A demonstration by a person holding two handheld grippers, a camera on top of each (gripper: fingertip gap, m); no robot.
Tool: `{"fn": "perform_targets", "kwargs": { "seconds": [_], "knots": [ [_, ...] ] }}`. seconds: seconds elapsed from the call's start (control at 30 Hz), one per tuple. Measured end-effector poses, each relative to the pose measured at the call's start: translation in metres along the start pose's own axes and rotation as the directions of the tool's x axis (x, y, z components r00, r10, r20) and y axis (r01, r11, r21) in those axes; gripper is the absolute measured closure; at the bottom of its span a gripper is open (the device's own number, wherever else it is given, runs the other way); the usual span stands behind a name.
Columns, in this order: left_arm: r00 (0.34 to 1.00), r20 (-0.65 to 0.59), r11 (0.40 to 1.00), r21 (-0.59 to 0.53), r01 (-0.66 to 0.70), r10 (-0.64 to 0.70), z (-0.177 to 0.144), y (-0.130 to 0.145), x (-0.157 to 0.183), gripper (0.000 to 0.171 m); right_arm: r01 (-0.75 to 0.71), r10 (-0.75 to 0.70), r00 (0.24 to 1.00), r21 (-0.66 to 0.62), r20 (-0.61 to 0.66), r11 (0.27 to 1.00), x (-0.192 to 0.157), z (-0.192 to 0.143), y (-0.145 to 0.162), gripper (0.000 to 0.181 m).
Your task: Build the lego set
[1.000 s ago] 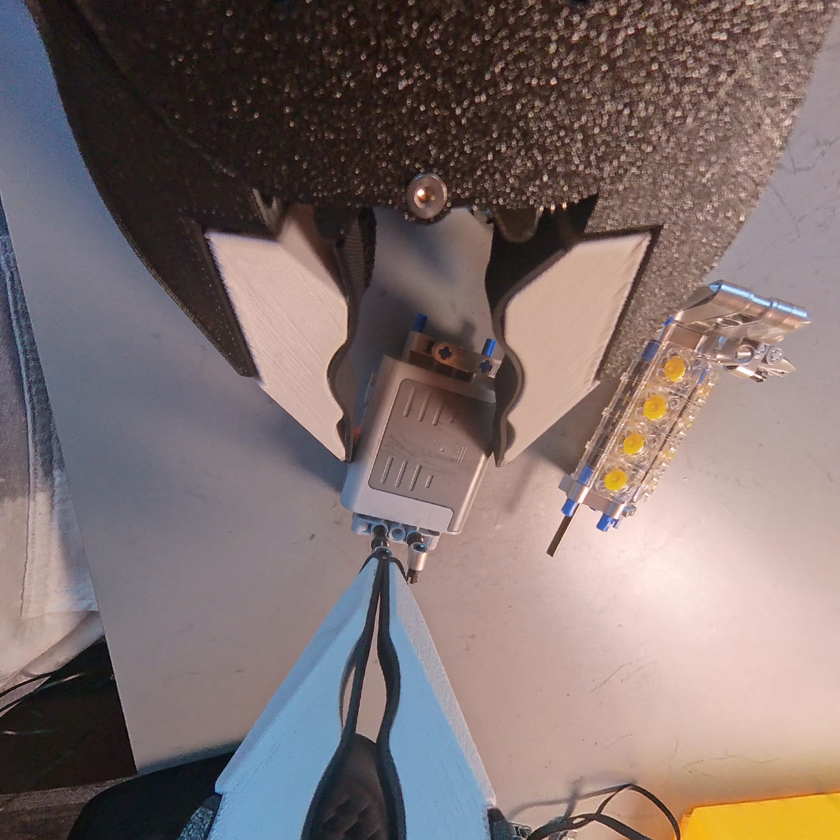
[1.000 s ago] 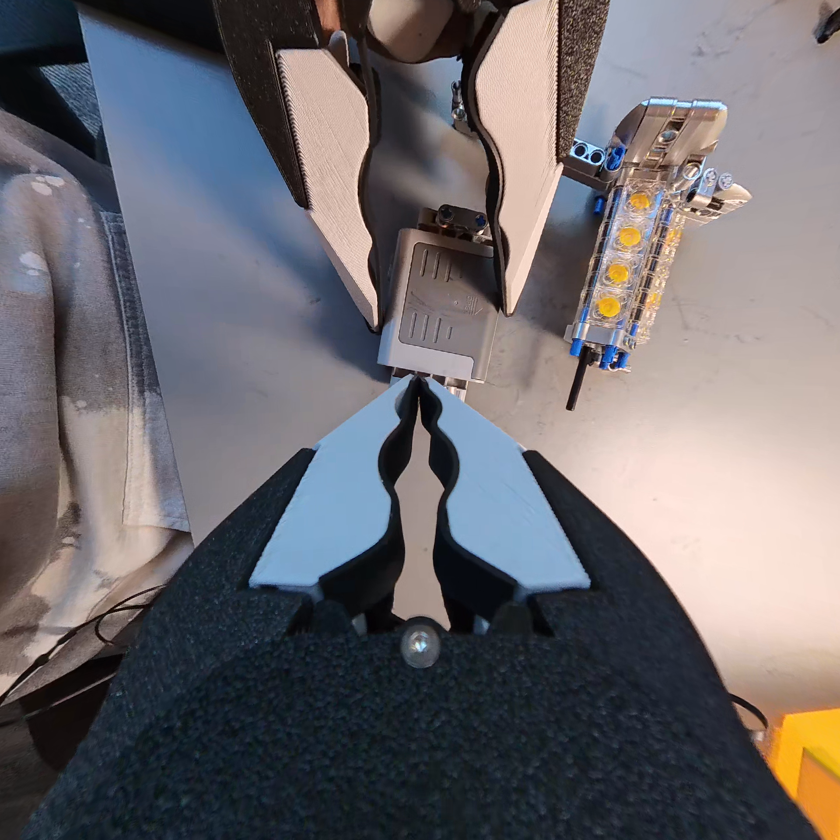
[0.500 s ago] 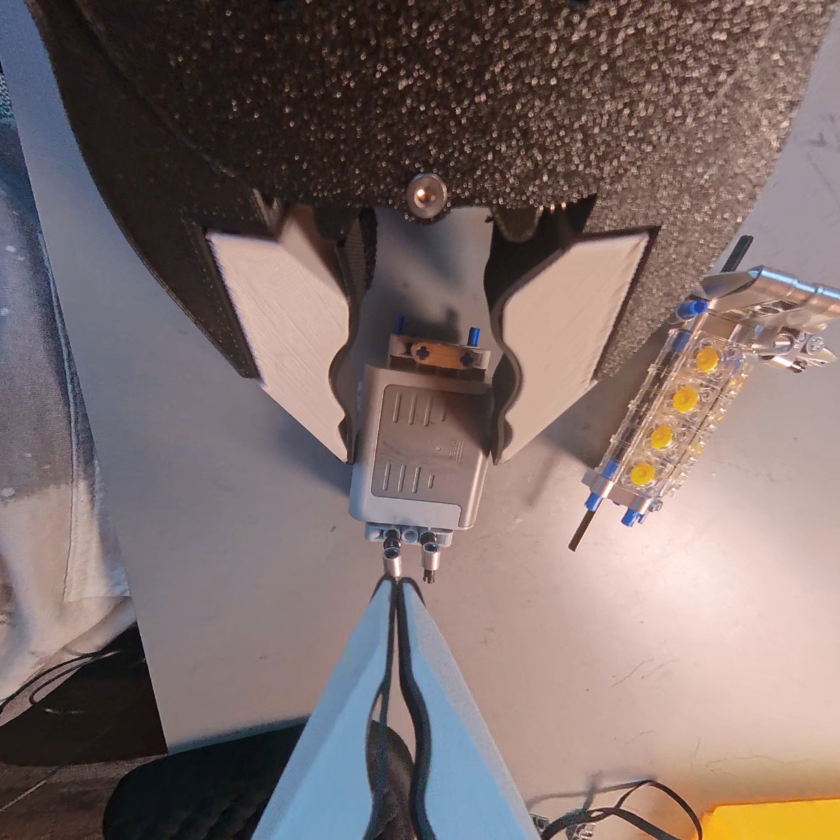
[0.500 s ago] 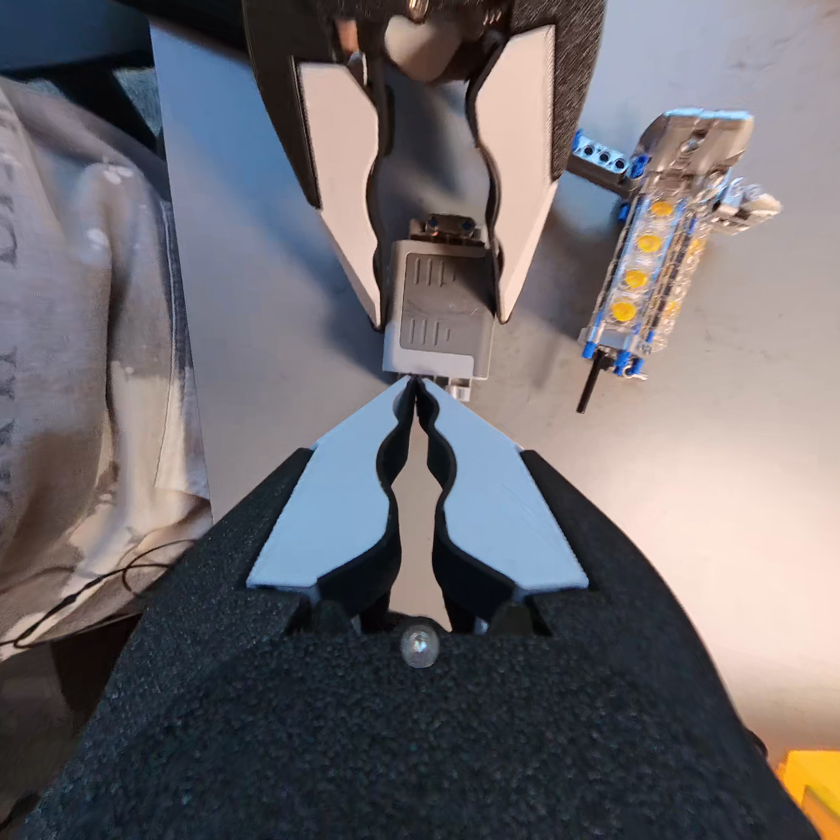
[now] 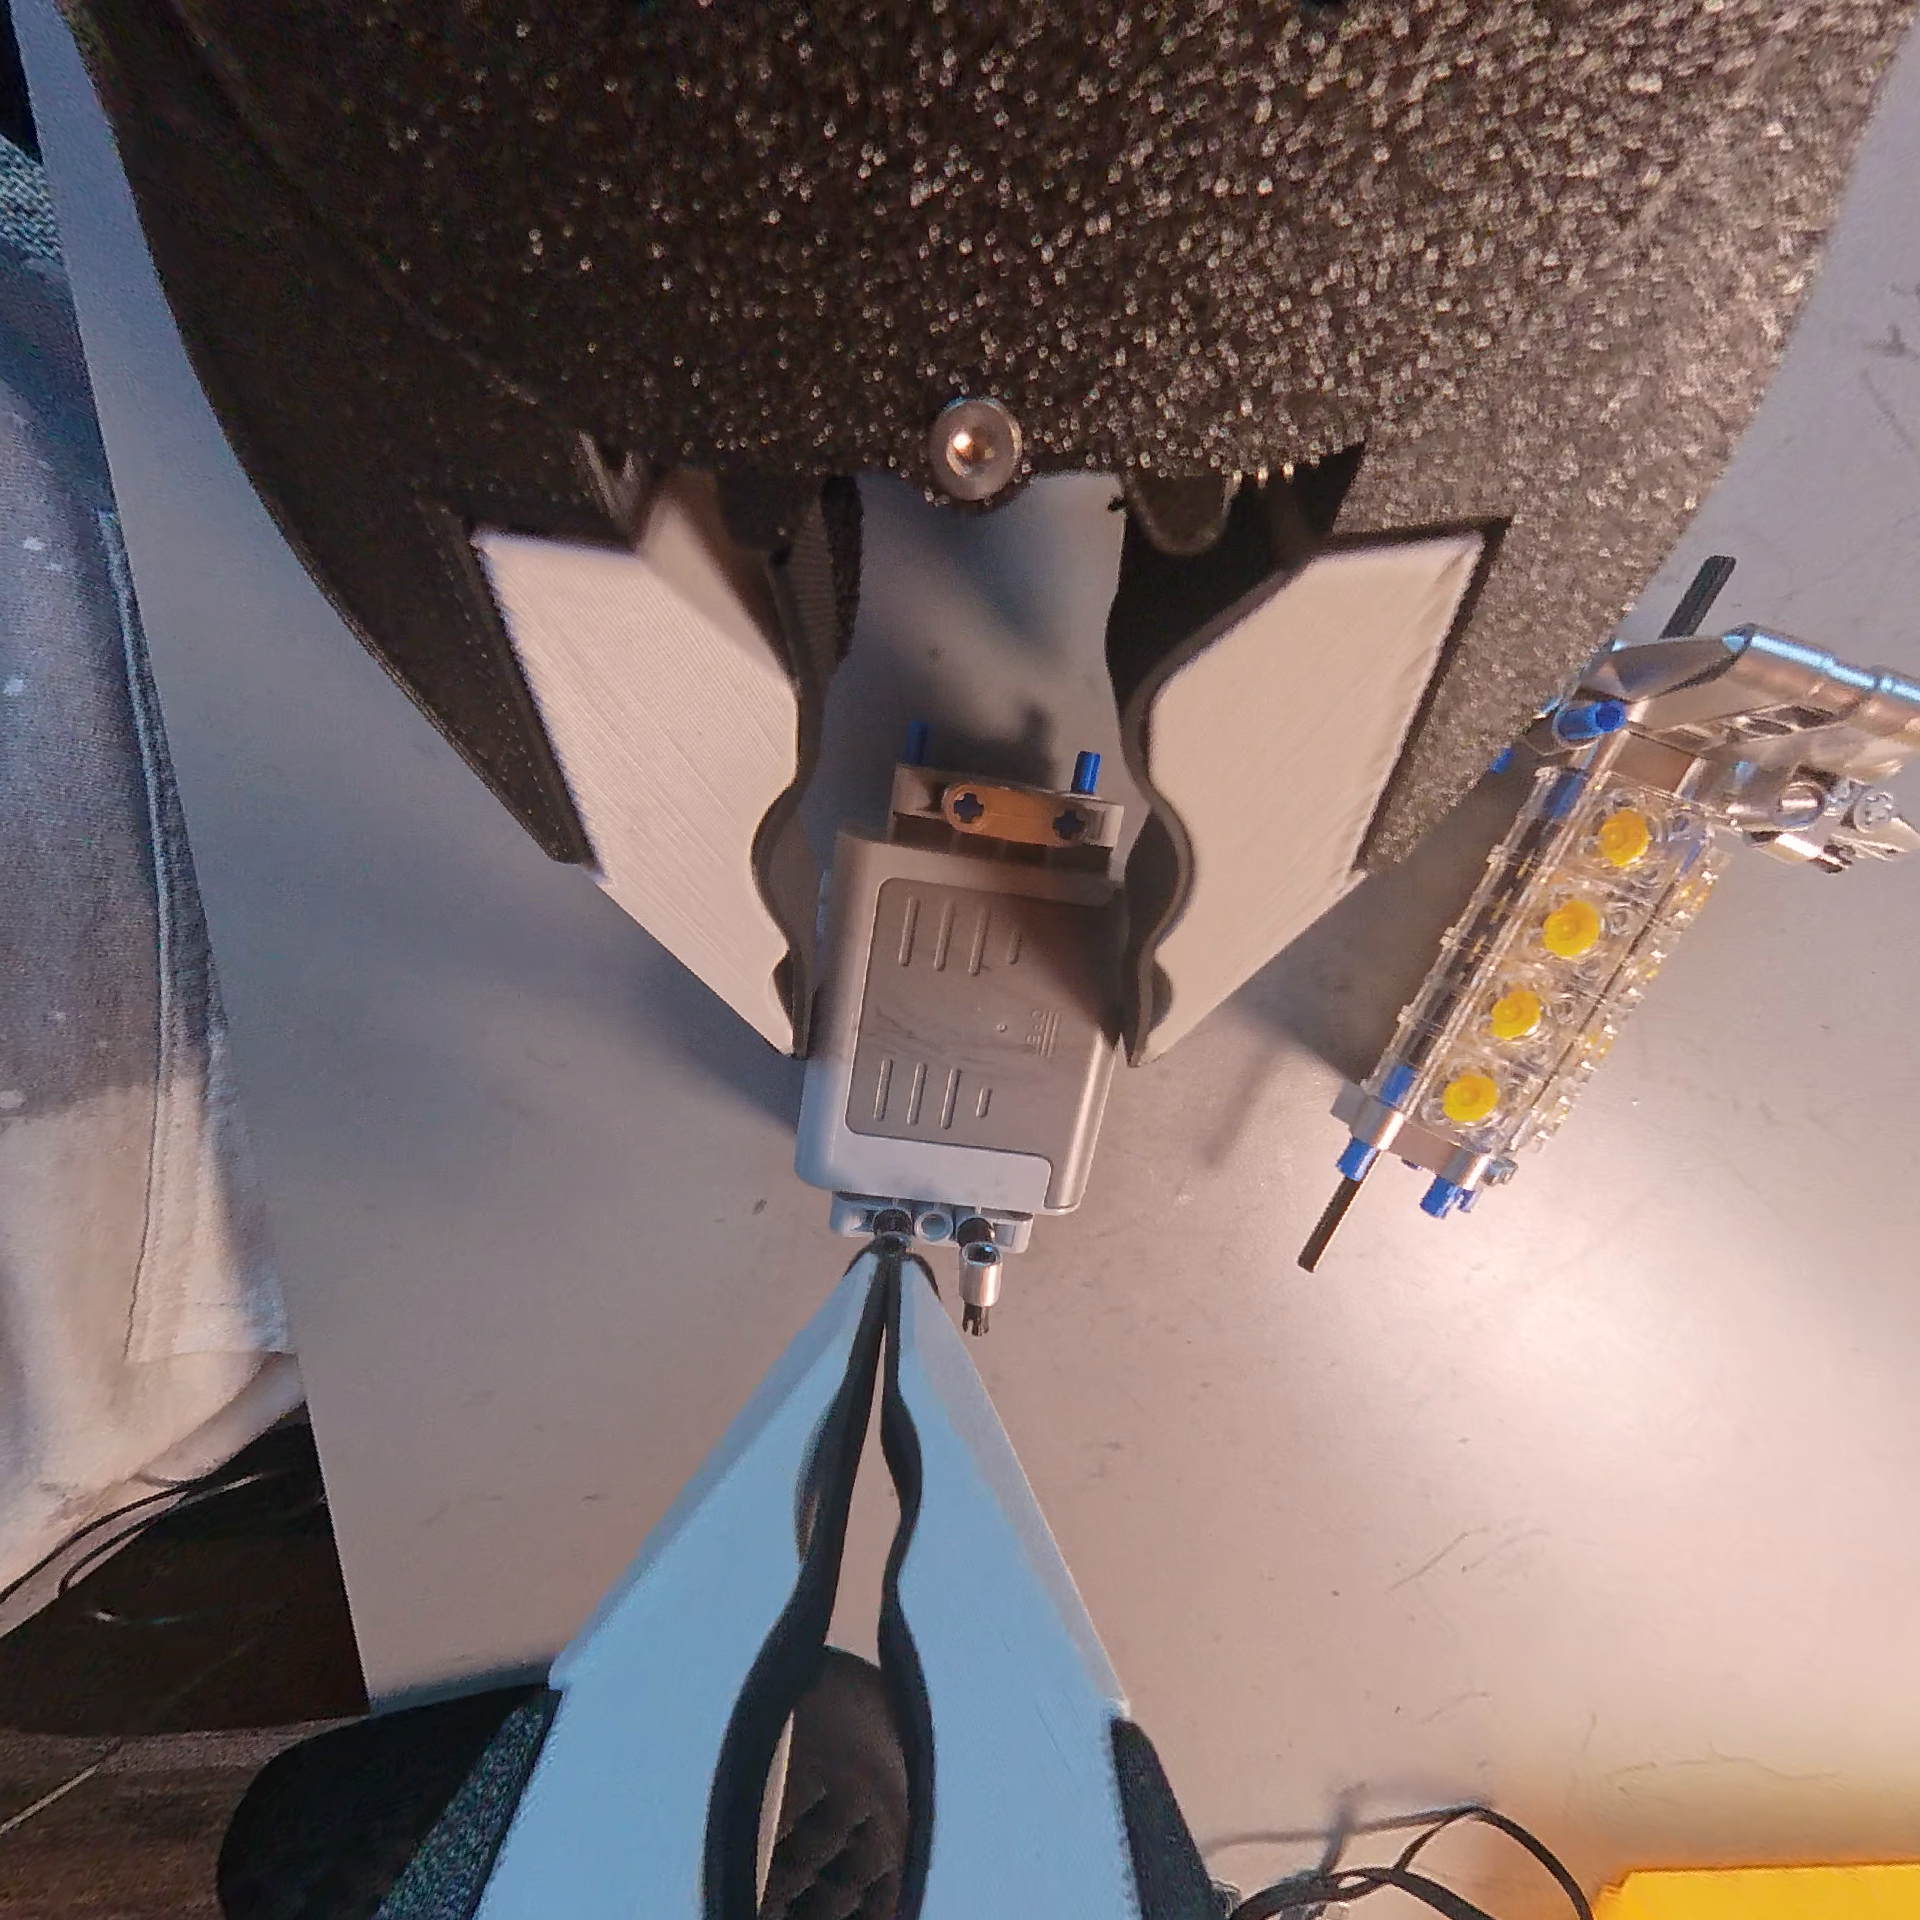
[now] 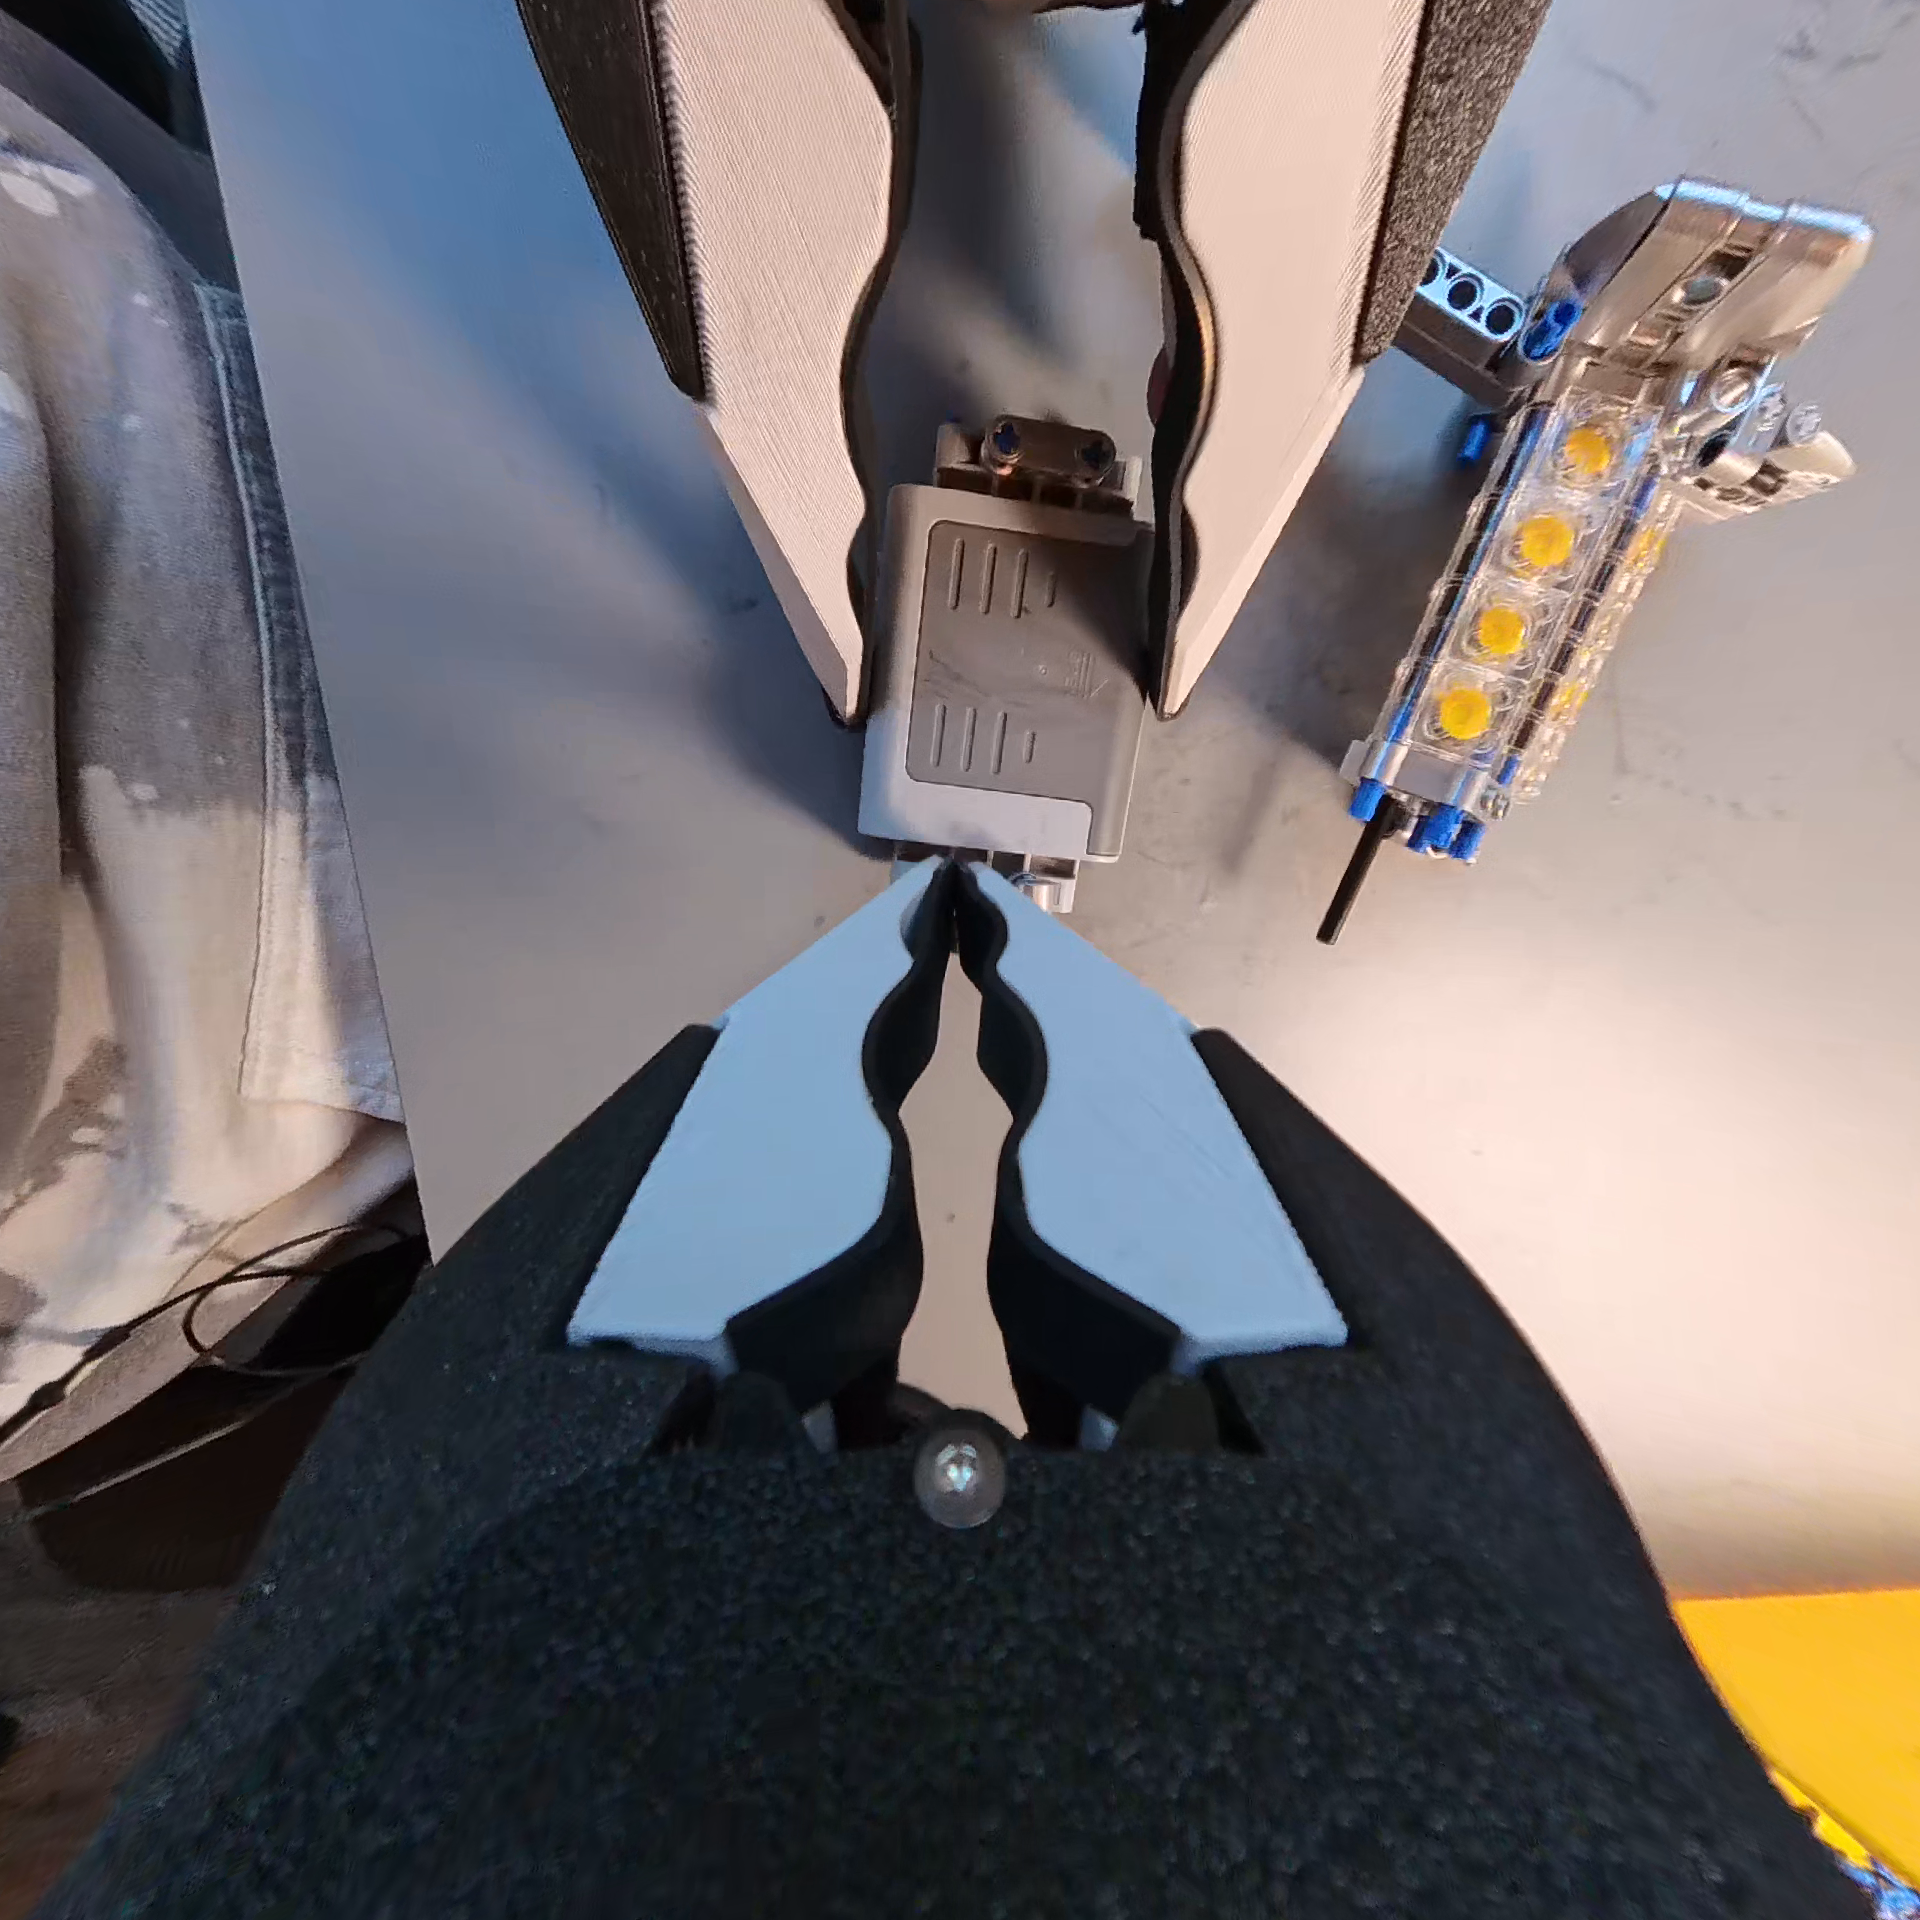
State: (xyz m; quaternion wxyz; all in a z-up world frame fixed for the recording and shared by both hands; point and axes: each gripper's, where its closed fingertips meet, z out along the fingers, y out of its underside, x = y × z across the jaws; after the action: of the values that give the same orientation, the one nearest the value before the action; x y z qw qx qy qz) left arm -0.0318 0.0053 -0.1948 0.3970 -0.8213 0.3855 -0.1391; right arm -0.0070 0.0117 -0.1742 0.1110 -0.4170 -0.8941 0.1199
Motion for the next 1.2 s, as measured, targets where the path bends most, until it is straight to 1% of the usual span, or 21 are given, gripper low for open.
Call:
{"fn": "perform_targets", "kwargs": {
  "seconds": [0.03, 0.07, 0.13, 0.2, 0.3, 0.33, 0.37, 0.43, 0.5, 0.57, 0.6, 0.67, 0.7, 0.73, 0.8, 0.87, 0.97, 1.07, 1.13, 1.2],
  "knots": [
    [1.000, 0.001, 1.000, 0.000, 0.001, -0.001, 0.000, 0.000, 0.000, 0.114, -0.004, 0.004, 1.000, 0.004, -0.008, 1.000, 0.001, 0.002, -0.001, 0.181],
    [1.000, -0.010, 1.000, 0.002, 0.002, -0.002, 0.001, -0.001, 0.002, 0.114, -0.004, 0.004, 1.000, -0.026, 0.010, 1.000, -0.003, 0.011, 0.004, 0.180],
    [1.000, -0.024, 1.000, -0.005, 0.009, -0.009, 0.002, 0.000, 0.006, 0.113, 0.003, -0.003, 1.000, -0.009, 0.014, 1.000, -0.003, 0.011, 0.000, 0.181],
    [1.000, -0.012, 1.000, -0.014, 0.012, -0.012, 0.001, 0.001, 0.005, 0.113, -0.013, 0.013, 1.000, 0.016, 0.006, 1.000, -0.002, 0.011, -0.001, 0.181],
    [1.000, -0.013, 1.000, -0.014, 0.014, -0.014, 0.000, 0.001, 0.006, 0.113, -0.062, 0.060, 0.998, 0.112, 0.018, 0.992, 0.006, -0.002, -0.009, 0.181],
    [1.000, -0.020, 1.000, -0.008, 0.020, -0.020, 0.000, 0.001, 0.006, 0.113, -0.077, 0.070, 0.996, 0.148, 0.053, 0.986, 0.005, -0.010, -0.013, 0.181],
    [0.999, -0.028, 1.000, -0.003, 0.026, -0.026, 0.000, 0.001, 0.006, 0.113, -0.079, 0.067, 0.994, 0.149, 0.083, 0.986, 0.002, -0.016, -0.013, 0.178],
    [0.998, -0.056, 0.999, 0.009, 0.037, -0.037, -0.001, 0.000, 0.008, 0.113, -0.027, 0.016, 0.995, 0.110, 0.097, 0.994, -0.002, -0.021, -0.006, 0.170],
    [0.993, -0.100, 0.997, 0.030, 0.065, -0.062, -0.005, -0.003, 0.010, 0.108, 0.038, -0.043, 0.995, 0.053, 0.090, 0.998, -0.006, -0.016, 0.003, 0.165],
    [0.991, -0.112, 0.996, 0.047, 0.080, -0.074, -0.011, -0.004, 0.009, 0.106, 0.079, -0.081, 0.994, 0.030, 0.070, 0.996, -0.007, -0.010, 0.006, 0.166],
    [0.990, -0.118, 0.995, 0.042, 0.085, -0.080, -0.012, -0.003, 0.008, 0.105, 0.086, -0.088, 0.994, 0.026, 0.060, 0.996, -0.006, -0.007, 0.006, 0.170],
    [0.990, -0.110, 0.996, 0.012, 0.090, -0.088, -0.012, 0.006, 0.005, 0.105, 0.101, -0.102, 0.993, 0.009, 0.052, 0.995, -0.005, -0.004, 0.007, 0.177],
    [0.990, -0.113, 0.996, -0.004, 0.089, -0.089, -0.011, 0.009, 0.005, 0.106, 0.110, -0.110, 0.993, 0.000, 0.047, 0.994, -0.004, -0.003, 0.007, 0.177],
    [0.989, -0.121, 0.996, -0.014, 0.089, -0.090, -0.010, 0.011, 0.006, 0.110, 0.113, -0.112, 0.992, -0.004, 0.049, 0.994, -0.004, -0.003, 0.006, 0.178],
    [0.988, -0.124, 0.996, -0.022, 0.089, -0.091, -0.009, 0.012, 0.007, 0.110, 0.091, -0.091, 0.994, -0.008, 0.062, 0.996, -0.005, -0.005, 0.004, 0.181],
    [0.988, -0.120, 0.995, -0.029, 0.098, -0.100, -0.009, 0.012, 0.007, 0.111, 0.038, -0.037, 0.997, -0.017, 0.067, 0.999, -0.006, -0.004, 0.003, 0.181],
    [0.988, -0.106, 0.993, -0.044, 0.110, -0.114, -0.008, 0.011, 0.007, 0.112, 0.004, -0.002, 0.998, -0.034, 0.057, 0.999, -0.005, -0.004, 0.004, 0.181],
    [0.989, -0.099, 0.993, -0.048, 0.108, -0.113, -0.008, 0.012, 0.008, 0.111, 0.041, -0.039, 0.998, -0.039, 0.040, 0.998, -0.004, -0.004, 0.005, 0.181],
    [0.989, -0.099, 0.993, -0.046, 0.108, -0.113, -0.008, 0.012, 0.008, 0.111, 0.068, -0.066, 0.997, -0.042, 0.048, 0.997, -0.005, -0.003, 0.006, 0.169],
    [0.989, -0.099, 0.993, -0.045, 0.109, -0.113, -0.008, 0.012, 0.008, 0.111, 0.072, -0.069, 0.996, -0.054, 0.063, 0.996, -0.008, 0.000, 0.008, 0.168]
  ]
}}
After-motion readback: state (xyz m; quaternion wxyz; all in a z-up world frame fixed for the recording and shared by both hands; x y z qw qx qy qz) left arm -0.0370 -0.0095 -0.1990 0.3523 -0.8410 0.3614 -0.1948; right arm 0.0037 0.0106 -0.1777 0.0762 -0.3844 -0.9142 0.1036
